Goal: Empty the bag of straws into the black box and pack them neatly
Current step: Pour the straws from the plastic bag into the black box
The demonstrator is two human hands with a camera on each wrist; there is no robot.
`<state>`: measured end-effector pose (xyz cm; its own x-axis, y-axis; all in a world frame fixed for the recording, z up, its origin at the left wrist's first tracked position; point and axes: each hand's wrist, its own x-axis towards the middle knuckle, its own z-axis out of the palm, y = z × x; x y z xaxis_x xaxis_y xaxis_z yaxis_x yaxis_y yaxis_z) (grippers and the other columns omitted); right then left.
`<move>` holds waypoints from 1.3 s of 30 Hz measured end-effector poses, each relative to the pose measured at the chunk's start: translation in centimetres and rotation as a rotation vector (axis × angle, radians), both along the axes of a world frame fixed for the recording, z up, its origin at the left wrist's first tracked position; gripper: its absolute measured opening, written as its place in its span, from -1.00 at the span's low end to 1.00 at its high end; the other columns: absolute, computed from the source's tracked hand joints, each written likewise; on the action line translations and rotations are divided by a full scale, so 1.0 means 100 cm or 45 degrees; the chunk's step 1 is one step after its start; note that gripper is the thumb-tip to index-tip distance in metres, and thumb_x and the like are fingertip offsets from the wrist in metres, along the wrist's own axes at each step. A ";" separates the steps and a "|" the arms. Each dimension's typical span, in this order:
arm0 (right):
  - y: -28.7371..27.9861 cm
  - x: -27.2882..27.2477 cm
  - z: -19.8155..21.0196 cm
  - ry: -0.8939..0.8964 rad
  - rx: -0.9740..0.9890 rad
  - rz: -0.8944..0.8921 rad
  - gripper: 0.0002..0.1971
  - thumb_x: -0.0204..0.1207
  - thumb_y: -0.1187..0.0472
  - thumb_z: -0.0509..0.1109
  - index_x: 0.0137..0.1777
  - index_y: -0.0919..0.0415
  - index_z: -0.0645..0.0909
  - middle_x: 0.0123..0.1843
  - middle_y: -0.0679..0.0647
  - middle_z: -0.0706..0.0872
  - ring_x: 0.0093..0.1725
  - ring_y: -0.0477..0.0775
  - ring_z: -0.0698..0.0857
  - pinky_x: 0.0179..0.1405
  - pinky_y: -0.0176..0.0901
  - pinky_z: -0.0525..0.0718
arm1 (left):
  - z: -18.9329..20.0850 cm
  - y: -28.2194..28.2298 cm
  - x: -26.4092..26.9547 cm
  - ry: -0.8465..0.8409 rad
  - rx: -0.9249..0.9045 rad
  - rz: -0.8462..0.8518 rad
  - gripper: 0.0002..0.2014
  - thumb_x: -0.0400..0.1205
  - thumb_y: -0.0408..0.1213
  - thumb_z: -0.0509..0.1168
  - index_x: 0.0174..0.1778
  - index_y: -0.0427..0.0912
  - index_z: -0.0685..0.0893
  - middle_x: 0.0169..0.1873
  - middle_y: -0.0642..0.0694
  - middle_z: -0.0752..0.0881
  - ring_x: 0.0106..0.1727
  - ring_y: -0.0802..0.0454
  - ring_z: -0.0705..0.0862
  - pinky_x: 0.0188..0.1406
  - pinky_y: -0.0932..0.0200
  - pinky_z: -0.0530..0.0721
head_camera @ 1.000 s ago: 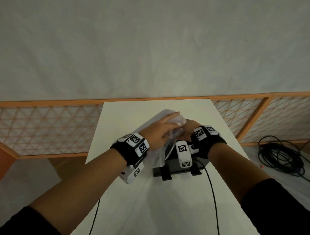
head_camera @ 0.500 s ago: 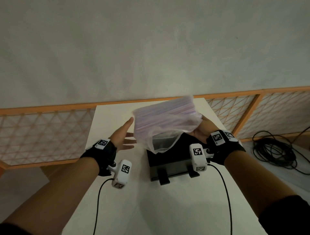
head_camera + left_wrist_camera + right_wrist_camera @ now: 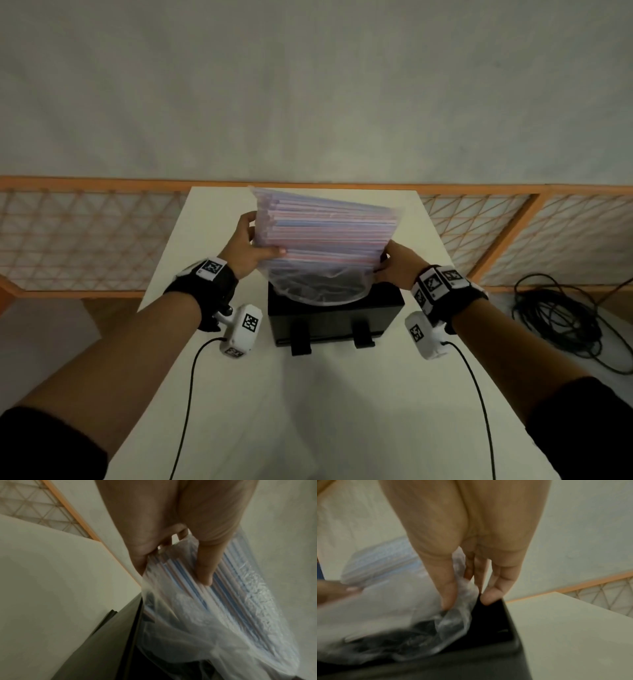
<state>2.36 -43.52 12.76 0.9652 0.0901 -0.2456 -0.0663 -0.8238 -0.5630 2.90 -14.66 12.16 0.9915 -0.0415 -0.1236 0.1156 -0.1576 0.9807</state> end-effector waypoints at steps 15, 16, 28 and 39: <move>-0.011 0.001 0.035 -0.036 -0.090 0.195 -0.70 0.44 0.28 0.47 0.18 0.09 0.68 0.22 0.05 0.72 0.13 0.06 0.67 0.08 -0.25 0.51 | 0.024 -0.023 -0.009 -0.053 0.505 -0.373 -0.09 0.29 0.17 0.54 0.53 0.01 0.33 0.32 0.00 0.58 0.29 0.02 0.59 0.29 0.02 0.60; -0.008 0.000 0.037 -0.086 -0.121 0.188 -0.76 0.46 0.29 0.44 0.11 0.11 0.72 0.17 0.06 0.75 0.11 0.05 0.67 0.02 -0.29 0.48 | 0.028 -0.024 -0.009 -0.074 0.499 -0.351 -0.10 0.26 0.29 0.47 0.50 0.01 0.40 0.31 0.01 0.61 0.28 0.05 0.62 0.30 0.04 0.61; -0.016 -0.010 0.053 -0.530 0.027 0.052 -0.82 0.54 0.35 0.29 -0.13 0.20 0.73 -0.14 0.12 0.78 -0.14 0.16 0.70 -0.13 -0.18 0.61 | 0.085 -0.038 0.006 -0.476 0.671 -0.153 -0.55 0.65 -0.03 0.29 -0.20 -0.45 0.68 -0.47 -0.09 0.39 -0.44 0.18 0.35 -0.44 0.38 0.31; -0.007 -0.027 0.046 -0.500 0.126 0.001 -0.82 0.57 0.35 0.20 -0.08 0.16 0.62 -0.21 0.04 0.72 -0.30 0.01 0.61 -0.41 -0.42 0.45 | 0.100 -0.043 0.005 -0.623 0.615 -0.130 -0.81 0.63 -0.14 0.35 -0.19 -0.10 0.82 -0.42 0.02 0.72 -0.36 0.24 0.55 -0.22 0.29 0.52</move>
<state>-0.33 -44.19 17.37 0.9837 0.0960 0.1518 0.1706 -0.7641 -0.6222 3.37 -18.92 22.12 0.9321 -0.1902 0.3083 -0.3603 -0.5758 0.7339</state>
